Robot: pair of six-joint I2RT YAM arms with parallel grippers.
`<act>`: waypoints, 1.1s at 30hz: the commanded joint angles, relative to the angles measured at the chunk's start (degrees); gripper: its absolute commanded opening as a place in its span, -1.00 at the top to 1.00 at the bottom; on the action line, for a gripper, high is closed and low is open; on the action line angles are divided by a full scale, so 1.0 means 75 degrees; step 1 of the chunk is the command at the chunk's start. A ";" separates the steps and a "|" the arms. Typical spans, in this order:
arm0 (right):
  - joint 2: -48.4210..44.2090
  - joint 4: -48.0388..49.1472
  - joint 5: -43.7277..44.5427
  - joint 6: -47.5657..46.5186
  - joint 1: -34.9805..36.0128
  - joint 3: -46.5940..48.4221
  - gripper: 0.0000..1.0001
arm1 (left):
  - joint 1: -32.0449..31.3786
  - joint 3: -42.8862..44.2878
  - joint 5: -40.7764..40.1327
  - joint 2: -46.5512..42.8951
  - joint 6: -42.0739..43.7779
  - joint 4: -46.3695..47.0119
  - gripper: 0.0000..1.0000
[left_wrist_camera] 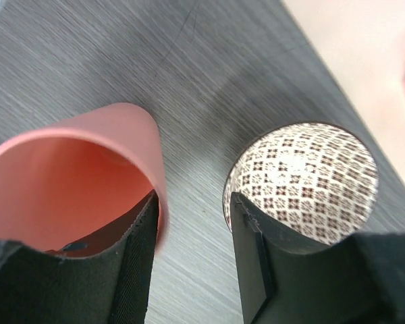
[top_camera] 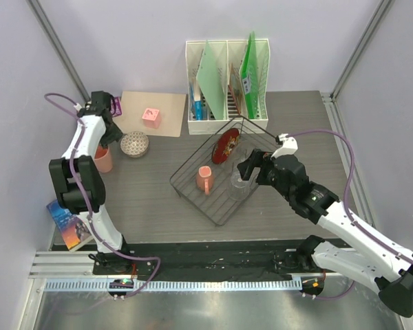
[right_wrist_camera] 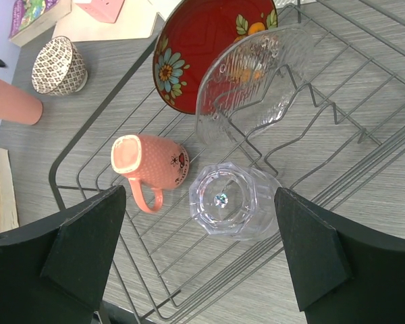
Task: Unload the mixed dishes from the dish rack
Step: Place the cup at the center of the board, then pick up the cup from the dish rack.
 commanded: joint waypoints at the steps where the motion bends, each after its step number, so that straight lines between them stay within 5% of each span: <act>1: 0.0031 0.0365 -0.0011 -0.0130 0.0021 0.0143 -0.93 | 0.0053 -0.0008 -0.0300 -0.0933 -0.0012 -0.0025 0.04; 8: 0.0101 0.0377 -0.0093 -0.0211 0.0009 0.0201 -0.94 | 0.0041 0.0167 -0.0710 -0.1870 -0.0257 -0.0458 -0.37; 16: 0.0755 0.0996 -0.1543 -0.0750 0.0044 0.0541 -0.94 | -0.0157 -0.0007 -0.0711 -0.3557 -0.0598 -0.0448 -0.50; 26: 0.3203 0.0541 -0.0997 -0.1970 0.1473 0.2088 -0.92 | -0.3143 -0.2244 -0.0992 -0.5866 -0.0937 0.0584 -0.57; 33: 0.4306 0.0716 -0.0609 -0.1888 0.1579 0.2392 -0.92 | -0.3639 -0.3136 -0.0653 -0.7179 -0.0891 0.0888 -0.68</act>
